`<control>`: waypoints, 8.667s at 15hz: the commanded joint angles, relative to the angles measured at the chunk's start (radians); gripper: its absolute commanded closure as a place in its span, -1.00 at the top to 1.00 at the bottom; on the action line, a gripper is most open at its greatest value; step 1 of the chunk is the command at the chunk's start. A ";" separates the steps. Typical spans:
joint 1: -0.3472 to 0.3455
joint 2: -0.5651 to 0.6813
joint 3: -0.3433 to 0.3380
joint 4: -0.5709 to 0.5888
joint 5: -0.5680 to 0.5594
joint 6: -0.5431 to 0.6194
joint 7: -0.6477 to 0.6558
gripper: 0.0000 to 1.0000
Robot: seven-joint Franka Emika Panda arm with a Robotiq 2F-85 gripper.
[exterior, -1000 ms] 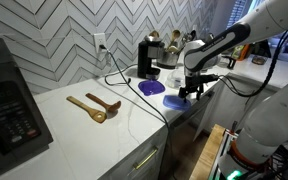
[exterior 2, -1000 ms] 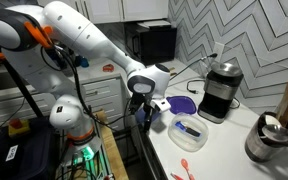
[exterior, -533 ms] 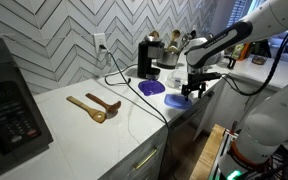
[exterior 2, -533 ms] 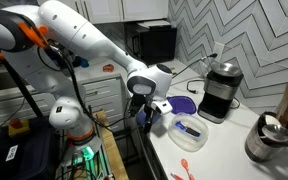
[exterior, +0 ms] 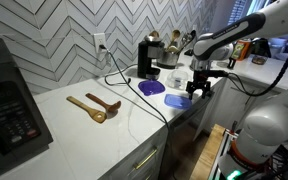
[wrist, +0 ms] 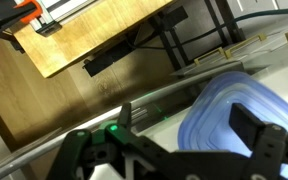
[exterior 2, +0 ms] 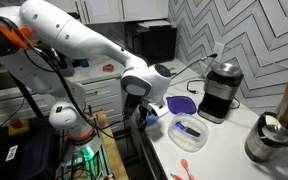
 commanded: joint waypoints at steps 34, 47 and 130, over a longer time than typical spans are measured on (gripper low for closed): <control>0.000 0.145 -0.166 -0.087 0.632 0.073 -0.304 0.16; -0.081 0.047 -0.157 -0.059 0.559 -0.064 -0.251 -1.00; -0.285 0.890 -0.051 1.305 0.351 -0.691 -1.343 -0.96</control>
